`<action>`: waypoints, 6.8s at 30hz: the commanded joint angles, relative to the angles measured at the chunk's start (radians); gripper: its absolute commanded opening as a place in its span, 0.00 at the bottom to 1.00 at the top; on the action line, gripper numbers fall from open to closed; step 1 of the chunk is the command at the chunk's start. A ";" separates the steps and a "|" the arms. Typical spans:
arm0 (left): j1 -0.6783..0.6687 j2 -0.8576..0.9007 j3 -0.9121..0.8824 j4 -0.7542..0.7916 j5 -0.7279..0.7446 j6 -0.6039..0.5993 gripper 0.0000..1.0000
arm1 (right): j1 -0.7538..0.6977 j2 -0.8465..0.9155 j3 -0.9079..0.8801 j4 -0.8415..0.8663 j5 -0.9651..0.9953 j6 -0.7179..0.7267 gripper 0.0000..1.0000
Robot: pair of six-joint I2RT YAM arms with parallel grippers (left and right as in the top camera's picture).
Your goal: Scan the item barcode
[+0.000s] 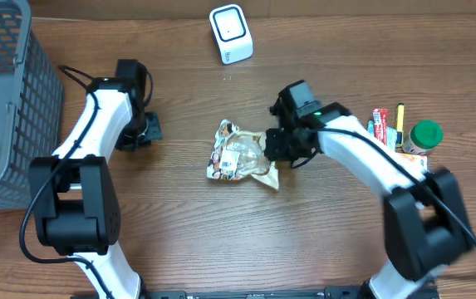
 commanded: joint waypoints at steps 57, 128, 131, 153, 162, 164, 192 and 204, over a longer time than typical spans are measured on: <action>0.058 -0.324 0.009 0.017 -0.016 0.104 1.00 | 0.016 -0.276 0.083 -0.320 0.069 -0.186 0.04; 0.058 -0.324 0.009 0.017 -0.016 0.104 1.00 | 0.148 0.825 1.134 0.782 1.349 -1.174 0.04; 0.058 -0.324 0.009 0.017 -0.016 0.104 1.00 | 0.150 0.825 1.134 0.773 1.345 -1.176 0.04; 0.058 -0.324 0.009 0.017 -0.016 0.104 1.00 | 0.213 0.825 1.134 0.731 1.238 -1.142 0.04; 0.058 -0.324 0.009 0.017 -0.016 0.104 1.00 | 0.238 0.825 1.134 0.593 1.159 -1.041 0.04; 0.058 -0.324 0.009 0.017 -0.016 0.104 1.00 | 0.245 0.825 1.134 0.584 1.143 -1.011 0.04; 0.058 -0.324 0.009 0.017 -0.016 0.104 1.00 | 0.211 0.620 1.134 0.409 1.120 -0.798 0.03; 0.058 -0.324 0.009 0.017 -0.016 0.104 1.00 | 0.030 0.322 1.134 -0.217 0.794 -0.297 0.04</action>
